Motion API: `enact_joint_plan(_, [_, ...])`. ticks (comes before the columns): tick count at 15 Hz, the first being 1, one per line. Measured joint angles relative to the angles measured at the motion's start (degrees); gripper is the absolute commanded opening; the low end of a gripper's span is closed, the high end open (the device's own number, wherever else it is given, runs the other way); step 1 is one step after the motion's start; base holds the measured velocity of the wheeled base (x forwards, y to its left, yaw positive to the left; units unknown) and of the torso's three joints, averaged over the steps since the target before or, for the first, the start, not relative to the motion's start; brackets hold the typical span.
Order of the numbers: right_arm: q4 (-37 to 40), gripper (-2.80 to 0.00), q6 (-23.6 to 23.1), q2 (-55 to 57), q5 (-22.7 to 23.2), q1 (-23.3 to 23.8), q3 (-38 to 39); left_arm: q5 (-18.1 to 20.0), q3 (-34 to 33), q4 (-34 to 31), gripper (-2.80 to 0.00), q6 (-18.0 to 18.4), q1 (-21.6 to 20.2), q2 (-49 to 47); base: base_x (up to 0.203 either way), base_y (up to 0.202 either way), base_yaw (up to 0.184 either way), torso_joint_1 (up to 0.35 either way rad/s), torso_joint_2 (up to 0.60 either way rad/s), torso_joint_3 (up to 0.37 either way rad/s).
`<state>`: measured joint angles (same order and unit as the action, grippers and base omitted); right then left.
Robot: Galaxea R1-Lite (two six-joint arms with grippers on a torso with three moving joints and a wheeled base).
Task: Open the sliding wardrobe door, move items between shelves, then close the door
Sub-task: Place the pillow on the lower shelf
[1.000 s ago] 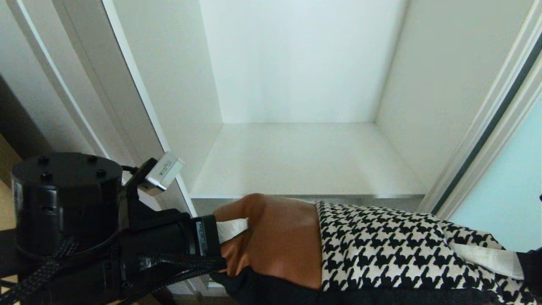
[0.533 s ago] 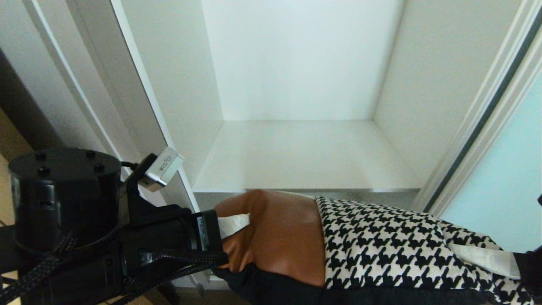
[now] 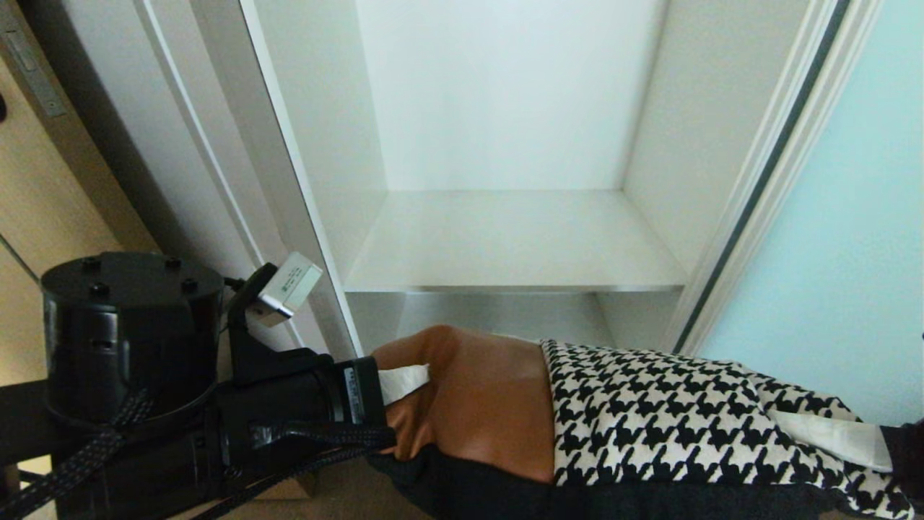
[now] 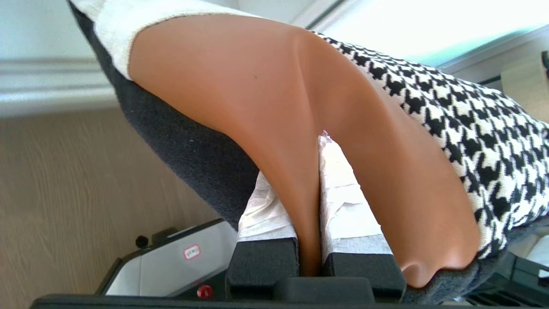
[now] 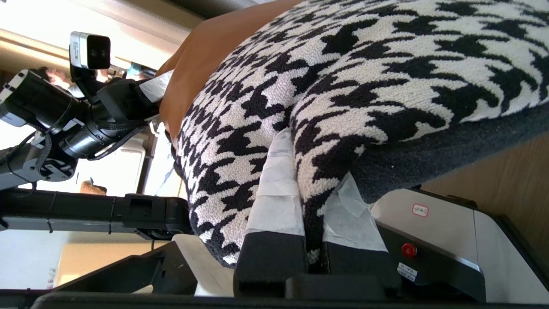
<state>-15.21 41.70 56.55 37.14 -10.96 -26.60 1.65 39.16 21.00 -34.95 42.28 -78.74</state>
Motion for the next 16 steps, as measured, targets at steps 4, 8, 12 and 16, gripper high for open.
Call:
enact_joint_plan(4, [0.21,-2.8,0.0,-0.03,0.09,-0.03,0.0,-0.07,0.01,-0.01,-2.8,0.02,-0.02,-0.37,-0.197,0.0,-0.001,0.002,0.0,0.003])
enact_joint_plan(8, [0.3,-2.8,0.0,0.48,0.17,-0.01,0.12,-0.4,-0.13,0.07,-2.8,0.01,-0.09,-1.89,-0.076,0.0,0.0,-0.003,0.0,0.003])
enact_joint_plan(12, [0.36,-2.8,-0.08,0.74,0.17,-0.06,0.59,-5.67,1.16,0.1,-2.8,-0.05,-0.16,-6.35,0.0,0.0,0.0,0.0,0.0,0.0])
enact_joint_plan(16, [0.37,-2.8,-0.08,1.57,0.23,-0.23,0.87,-6.49,0.76,-0.28,-2.8,-0.2,-0.06,-6.93,0.0,0.0,0.0,0.0,0.0,0.0])
